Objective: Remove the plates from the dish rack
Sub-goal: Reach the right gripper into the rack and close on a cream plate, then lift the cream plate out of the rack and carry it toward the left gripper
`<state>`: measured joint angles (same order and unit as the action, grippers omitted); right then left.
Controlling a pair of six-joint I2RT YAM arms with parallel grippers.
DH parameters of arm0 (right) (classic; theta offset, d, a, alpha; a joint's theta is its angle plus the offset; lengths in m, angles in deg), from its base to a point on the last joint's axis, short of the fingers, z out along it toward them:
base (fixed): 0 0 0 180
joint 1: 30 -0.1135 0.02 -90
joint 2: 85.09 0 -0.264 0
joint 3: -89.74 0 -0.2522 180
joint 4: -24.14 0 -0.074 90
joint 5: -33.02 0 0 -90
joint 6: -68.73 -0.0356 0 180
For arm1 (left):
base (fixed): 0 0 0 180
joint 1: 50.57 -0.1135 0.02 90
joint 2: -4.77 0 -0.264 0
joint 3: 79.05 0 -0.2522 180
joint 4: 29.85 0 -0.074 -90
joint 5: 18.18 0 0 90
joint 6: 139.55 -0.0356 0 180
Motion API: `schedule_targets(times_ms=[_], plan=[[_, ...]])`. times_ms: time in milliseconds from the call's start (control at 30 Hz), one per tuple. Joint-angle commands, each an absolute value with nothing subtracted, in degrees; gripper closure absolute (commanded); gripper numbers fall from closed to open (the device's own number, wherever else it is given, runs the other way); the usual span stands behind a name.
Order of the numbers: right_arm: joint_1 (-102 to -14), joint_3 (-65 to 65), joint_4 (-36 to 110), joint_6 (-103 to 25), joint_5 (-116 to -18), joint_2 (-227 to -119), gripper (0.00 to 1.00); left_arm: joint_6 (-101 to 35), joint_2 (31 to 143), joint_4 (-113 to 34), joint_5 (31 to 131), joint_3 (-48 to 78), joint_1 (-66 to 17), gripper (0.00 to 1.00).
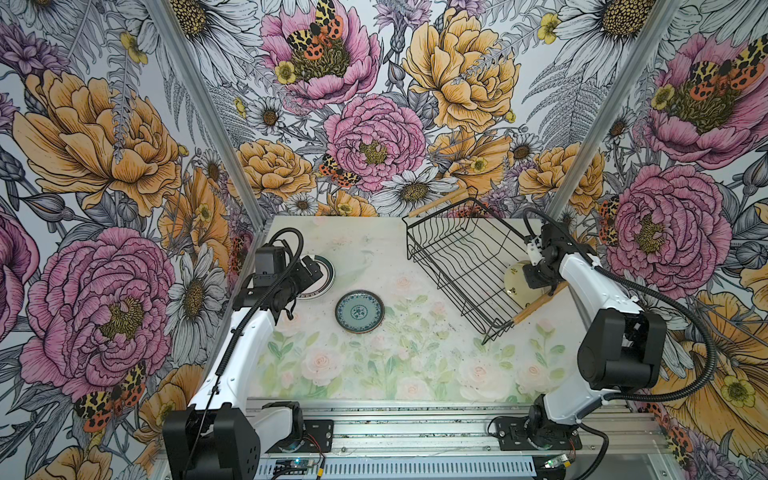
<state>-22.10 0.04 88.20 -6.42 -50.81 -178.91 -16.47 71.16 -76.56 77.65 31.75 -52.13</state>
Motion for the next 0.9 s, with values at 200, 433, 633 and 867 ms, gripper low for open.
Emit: schedule_targets(times_ms=[200, 433, 633, 867], plan=[[-22.24, -0.06, 86.09, -4.01, -55.59, -174.47, 0.91, -16.22, 67.83, -72.06, 77.2, 34.19, -52.85, 0.01], [-24.49, 2.56, 85.19, -1.69, -55.95, -168.41, 0.93, -15.18, 65.21, -69.16, 76.12, 35.59, -52.34, 0.01], [-25.45, 8.02, 77.21, -2.16, -60.68, -161.95, 1.0, -14.13, 63.38, -66.59, 72.79, 36.37, -48.11, 0.01], [-28.43, 1.75, 46.11, -19.71, -75.34, -156.23, 1.0, -16.7, 64.17, -66.93, 69.68, 33.81, -39.65, 0.01]])
